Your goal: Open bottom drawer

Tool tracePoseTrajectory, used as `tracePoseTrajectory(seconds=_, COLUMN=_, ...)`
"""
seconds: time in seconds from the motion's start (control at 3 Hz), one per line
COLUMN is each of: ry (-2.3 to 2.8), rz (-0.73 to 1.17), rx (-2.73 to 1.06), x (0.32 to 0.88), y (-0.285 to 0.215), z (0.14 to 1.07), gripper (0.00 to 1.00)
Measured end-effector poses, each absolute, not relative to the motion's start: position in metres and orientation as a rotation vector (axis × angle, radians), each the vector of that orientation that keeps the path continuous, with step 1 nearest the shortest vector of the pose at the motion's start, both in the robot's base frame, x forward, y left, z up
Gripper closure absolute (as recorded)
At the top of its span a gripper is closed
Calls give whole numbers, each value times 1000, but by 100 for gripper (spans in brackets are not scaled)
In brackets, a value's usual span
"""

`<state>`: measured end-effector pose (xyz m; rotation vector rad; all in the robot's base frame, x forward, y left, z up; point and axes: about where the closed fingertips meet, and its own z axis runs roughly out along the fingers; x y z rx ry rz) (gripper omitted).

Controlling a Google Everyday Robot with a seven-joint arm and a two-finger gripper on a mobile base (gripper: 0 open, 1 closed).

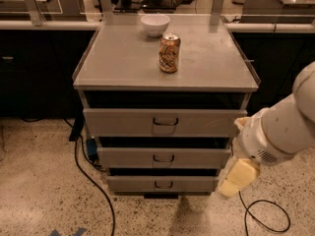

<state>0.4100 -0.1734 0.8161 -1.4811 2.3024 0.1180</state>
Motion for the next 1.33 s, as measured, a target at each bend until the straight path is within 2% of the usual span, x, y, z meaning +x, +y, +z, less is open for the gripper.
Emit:
tracePoseTrajectory(seconds=1.0, ry=2411, rz=280, rx=-1306, x=458, y=-159, z=633, gripper=0)
tracePoseTrajectory(seconds=1.33, ry=2411, rz=280, rx=-1306, x=458, y=-159, z=633, gripper=0)
